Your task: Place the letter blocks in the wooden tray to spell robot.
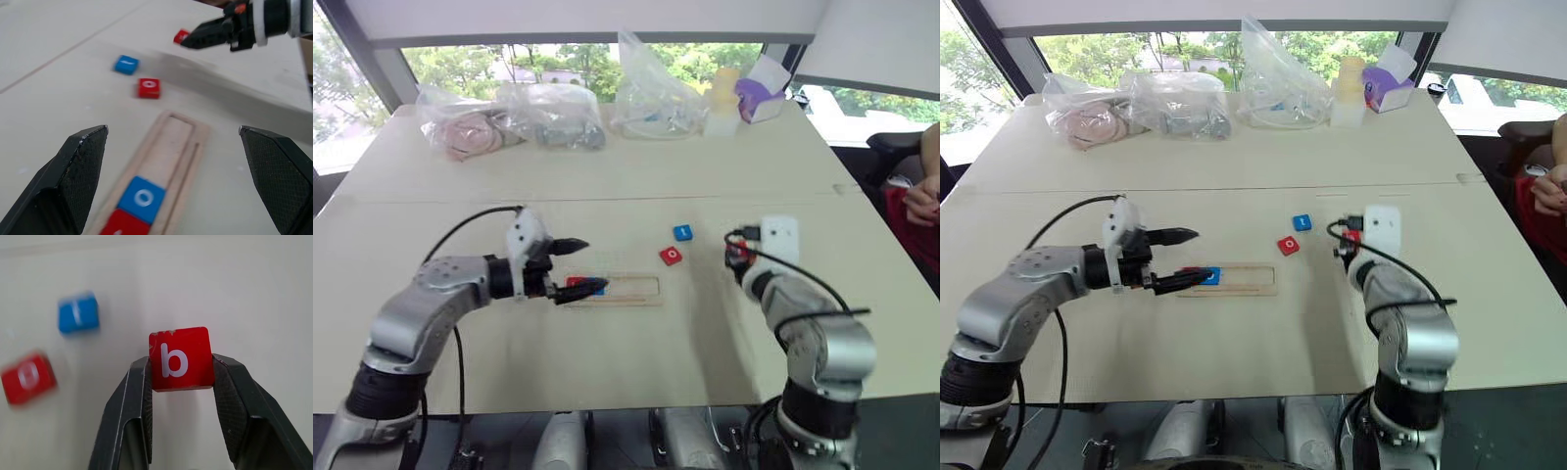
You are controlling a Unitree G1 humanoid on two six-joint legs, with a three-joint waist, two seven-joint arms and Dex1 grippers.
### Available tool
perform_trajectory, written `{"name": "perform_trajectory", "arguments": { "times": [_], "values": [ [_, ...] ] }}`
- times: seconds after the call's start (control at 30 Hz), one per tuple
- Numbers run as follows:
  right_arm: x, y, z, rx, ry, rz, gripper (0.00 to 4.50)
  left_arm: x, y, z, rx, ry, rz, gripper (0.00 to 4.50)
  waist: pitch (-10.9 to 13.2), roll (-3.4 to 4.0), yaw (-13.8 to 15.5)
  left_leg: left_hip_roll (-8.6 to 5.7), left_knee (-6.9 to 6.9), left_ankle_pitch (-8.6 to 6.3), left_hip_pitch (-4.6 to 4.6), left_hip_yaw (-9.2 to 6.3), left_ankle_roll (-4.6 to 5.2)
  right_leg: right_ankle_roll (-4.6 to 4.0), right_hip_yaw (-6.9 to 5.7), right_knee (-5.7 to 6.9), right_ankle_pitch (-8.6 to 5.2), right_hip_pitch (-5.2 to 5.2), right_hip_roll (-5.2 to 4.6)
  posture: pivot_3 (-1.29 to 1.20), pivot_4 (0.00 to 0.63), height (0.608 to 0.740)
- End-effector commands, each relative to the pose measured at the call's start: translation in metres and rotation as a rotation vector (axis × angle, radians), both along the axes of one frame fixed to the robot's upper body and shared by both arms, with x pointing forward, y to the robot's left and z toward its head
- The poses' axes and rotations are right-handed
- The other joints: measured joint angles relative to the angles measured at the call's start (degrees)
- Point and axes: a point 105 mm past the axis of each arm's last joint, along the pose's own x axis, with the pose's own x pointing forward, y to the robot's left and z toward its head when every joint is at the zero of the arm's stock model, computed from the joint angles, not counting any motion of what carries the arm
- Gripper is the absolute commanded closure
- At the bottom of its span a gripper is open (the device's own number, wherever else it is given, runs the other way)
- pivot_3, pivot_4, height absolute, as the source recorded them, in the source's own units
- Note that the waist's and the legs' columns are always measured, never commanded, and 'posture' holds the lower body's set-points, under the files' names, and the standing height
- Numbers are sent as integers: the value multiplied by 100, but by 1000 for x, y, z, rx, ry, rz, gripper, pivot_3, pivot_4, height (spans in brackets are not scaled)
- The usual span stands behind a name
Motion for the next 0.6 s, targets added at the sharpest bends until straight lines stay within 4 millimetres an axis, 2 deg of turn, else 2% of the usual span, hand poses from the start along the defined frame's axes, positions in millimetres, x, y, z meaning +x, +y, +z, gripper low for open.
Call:
{"name": "perform_trajectory", "arguments": {
  "times": [0.03,0.1,0.2,0.37,0.4,0.43,0.53,0.6],
  "values": [
    [-12,2,2,27,9,-10,3348,-6,-8,4,24,-44,-71,0,0,0,9,-1,1,0,1,0,0,0,0,0,0,1,2,0,150,735],
    [-13,4,-8,55,44,-30,3348,-5,-12,-1,52,-46,-101,0,0,0,17,-2,3,0,1,1,0,-2,0,-2,-2,3,1,0,150,735],
    [-12,4,-11,59,47,-53,3348,-3,-13,-4,65,-50,-111,0,0,-1,16,-4,3,0,1,2,0,-1,-1,-4,-3,4,0,0,150,735],
    [-15,6,-15,28,69,-27,911,-1,-11,-5,69,-52,-116,0,-1,-1,17,-4,2,0,-1,3,0,3,-1,-8,-3,5,-1,0,150,735],
    [-14,2,-12,20,57,-25,356,-1,-9,-5,70,-52,-112,0,-1,-1,20,-4,2,0,-1,3,0,2,-1,-9,-3,6,-2,0,150,735],
    [-13,-1,-6,10,38,-23,14,0,-7,-4,72,-52,-107,0,-1,-1,32,-5,3,0,-1,3,0,3,-1,-9,-4,7,-3,0,150,735],
    [-5,-17,17,-73,-47,-7,14,4,-1,-1,76,-56,-92,0,2,4,31,-10,6,0,-1,3,0,1,-2,-17,-10,13,-8,0,150,735],
    [14,-31,55,-240,-210,124,14,7,4,5,73,-65,-87,0,3,3,25,-13,6,0,-3,9,0,-7,-1,-25,-14,14,-13,0,150,735]
  ]
}}
